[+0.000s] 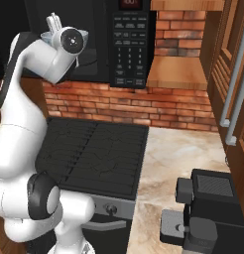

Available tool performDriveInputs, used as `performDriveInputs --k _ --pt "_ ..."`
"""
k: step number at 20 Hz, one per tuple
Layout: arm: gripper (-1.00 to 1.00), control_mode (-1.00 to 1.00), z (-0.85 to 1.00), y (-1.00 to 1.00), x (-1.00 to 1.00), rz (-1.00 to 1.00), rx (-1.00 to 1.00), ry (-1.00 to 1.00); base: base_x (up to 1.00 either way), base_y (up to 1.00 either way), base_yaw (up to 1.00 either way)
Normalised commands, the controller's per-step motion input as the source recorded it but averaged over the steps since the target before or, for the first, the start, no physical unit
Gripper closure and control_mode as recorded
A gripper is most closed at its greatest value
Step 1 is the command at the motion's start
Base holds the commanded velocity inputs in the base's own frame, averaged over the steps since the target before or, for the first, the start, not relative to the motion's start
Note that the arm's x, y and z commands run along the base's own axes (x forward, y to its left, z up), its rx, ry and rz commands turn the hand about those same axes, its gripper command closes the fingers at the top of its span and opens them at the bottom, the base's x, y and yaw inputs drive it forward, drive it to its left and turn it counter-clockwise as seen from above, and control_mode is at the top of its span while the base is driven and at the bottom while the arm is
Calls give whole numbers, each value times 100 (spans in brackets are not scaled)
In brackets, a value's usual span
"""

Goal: The microwave is finished heating the steak and mushroom. Take the bowl containing the food and place it on the dining counter.

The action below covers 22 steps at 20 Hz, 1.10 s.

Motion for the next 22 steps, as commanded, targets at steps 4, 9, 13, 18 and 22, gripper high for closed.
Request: performDriveInputs --k 4,9,13,18,22 --pt "-100 -100 0 34 78 -2 0 4 0 0 0" --pt "-100 -100 0 15 71 0 0 4 0 0 0" --pt "-100 -100 0 1 52 0 0 4 0 0 0" --pt "-100 -100 0 4 52 0 0 3 0 0 0" --pt "-100 -100 -1 8 48 0 0 3 0 0 0"
